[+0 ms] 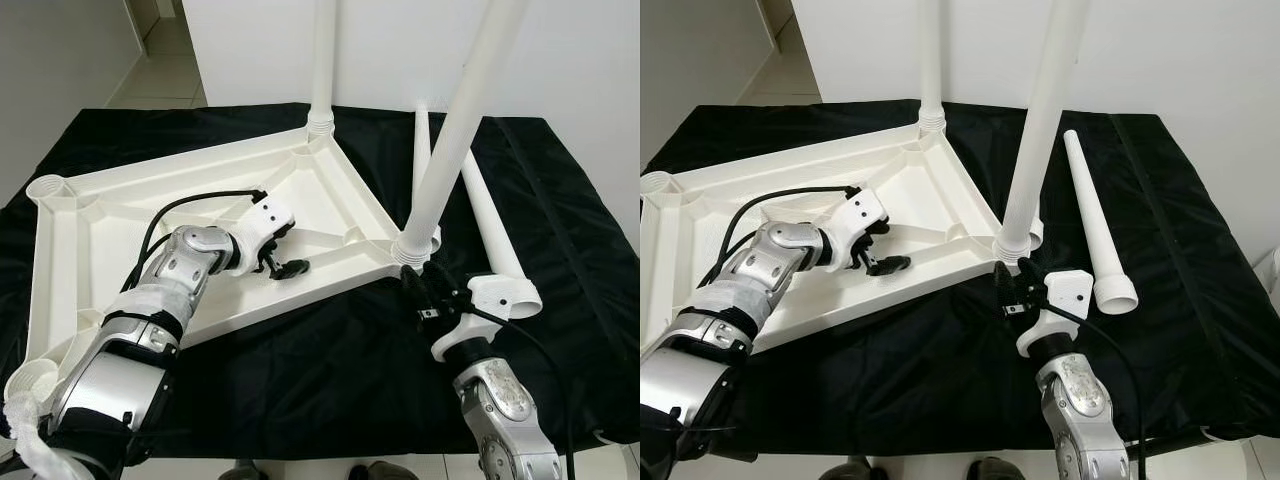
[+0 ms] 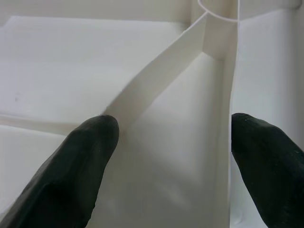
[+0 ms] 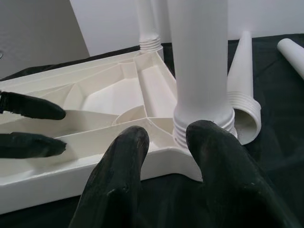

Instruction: Building children table

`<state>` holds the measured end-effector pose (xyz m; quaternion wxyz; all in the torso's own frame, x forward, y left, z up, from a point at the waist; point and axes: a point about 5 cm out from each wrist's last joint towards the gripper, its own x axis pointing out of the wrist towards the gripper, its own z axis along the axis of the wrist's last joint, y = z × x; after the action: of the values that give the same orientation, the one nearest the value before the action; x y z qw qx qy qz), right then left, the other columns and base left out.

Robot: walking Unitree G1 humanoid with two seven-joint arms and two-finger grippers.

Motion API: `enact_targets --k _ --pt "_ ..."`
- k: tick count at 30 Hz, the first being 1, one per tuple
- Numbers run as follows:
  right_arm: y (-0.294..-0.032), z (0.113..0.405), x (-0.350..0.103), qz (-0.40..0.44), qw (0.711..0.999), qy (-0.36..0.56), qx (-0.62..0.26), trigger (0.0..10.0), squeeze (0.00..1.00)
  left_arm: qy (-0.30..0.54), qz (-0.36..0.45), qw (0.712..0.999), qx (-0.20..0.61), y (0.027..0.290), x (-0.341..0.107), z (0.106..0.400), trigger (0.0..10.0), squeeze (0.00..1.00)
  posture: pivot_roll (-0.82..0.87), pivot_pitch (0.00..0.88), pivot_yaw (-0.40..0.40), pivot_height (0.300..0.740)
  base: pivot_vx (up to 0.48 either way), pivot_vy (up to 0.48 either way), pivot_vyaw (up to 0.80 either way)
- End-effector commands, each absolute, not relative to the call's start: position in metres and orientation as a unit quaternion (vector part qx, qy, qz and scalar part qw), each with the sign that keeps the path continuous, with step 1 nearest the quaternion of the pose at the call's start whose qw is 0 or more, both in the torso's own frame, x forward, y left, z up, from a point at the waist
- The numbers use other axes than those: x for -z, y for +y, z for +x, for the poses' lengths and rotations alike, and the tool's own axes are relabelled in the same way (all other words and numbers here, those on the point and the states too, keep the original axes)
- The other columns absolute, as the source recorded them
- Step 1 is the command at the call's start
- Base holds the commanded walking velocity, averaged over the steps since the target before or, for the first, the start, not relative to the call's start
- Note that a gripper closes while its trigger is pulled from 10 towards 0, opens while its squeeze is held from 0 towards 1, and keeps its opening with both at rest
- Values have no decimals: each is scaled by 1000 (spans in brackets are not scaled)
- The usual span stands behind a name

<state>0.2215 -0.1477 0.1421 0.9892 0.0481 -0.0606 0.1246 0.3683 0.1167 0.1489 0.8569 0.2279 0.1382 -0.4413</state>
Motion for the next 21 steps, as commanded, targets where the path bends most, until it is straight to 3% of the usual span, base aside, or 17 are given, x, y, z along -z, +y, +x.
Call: enact_targets --k 1,2,7,8,13,21 --pt "-146 220 -144 54 988 -65 -130 10000 0 116 233 878 402 125 -160 375 10000 0 -65 12 44 740 0 0 0" --pt "-147 219 -145 50 988 -74 -127 10000 0 89 206 871 437 120 -169 371 10000 0 -64 13 43 740 0 0 0" --pt "-147 218 -146 49 988 -78 -124 10000 0 80 199 867 449 119 -172 370 10000 0 -64 13 43 740 0 0 0" --pt "-158 218 -150 41 992 -100 -65 10000 0 71 140 855 494 116 -183 364 10000 0 -62 16 41 740 0 0 0" --pt "-178 219 -151 33 994 -107 7 10000 0 44 69 833 548 116 -201 355 10000 0 -63 17 42 740 0 0 0" --pt "-202 237 -153 -4 991 -109 77 10000 0 15 50 811 582 106 -217 346 10000 0 -58 19 43 740 0 0 0"
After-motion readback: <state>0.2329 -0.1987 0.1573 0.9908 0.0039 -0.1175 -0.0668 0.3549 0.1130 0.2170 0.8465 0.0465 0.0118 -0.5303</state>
